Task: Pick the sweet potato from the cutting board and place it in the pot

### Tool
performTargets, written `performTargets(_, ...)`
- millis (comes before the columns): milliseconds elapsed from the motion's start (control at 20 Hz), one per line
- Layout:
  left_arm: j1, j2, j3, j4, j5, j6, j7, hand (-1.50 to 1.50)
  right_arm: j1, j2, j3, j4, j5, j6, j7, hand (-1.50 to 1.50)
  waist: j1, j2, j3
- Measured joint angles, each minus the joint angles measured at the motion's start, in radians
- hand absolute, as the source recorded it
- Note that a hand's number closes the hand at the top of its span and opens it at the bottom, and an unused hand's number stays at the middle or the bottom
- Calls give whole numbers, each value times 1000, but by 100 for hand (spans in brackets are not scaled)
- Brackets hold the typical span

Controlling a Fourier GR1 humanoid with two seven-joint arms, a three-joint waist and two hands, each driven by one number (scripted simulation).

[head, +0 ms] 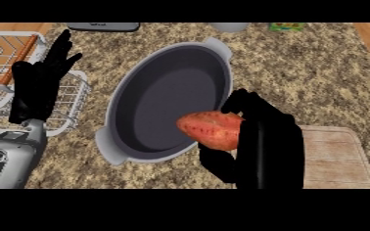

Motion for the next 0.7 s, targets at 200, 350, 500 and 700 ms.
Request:
performTargets(200, -13, -9, -8, 8, -6, -2, -6, 0, -26, 11, -49, 75, -98, -23, 20, -150, 14, 5, 3)
performTargets(350, -24, -15, -10, 15, -4, -5, -2, 0, -59, 14, -76, 131, -162, -51, 26, -150, 22, 6, 5)
performTargets(500, -32, -19, -12, 22, -2, -12, -8, 0, -97, 16, -106, 168, -214, -104, 22, -150, 31, 6, 6)
performTargets(700, -34, -20, -12, 26, -6, -13, 4, 0, -140, 18, -155, 184, -248, -222, 0, -150, 29, 3, 7)
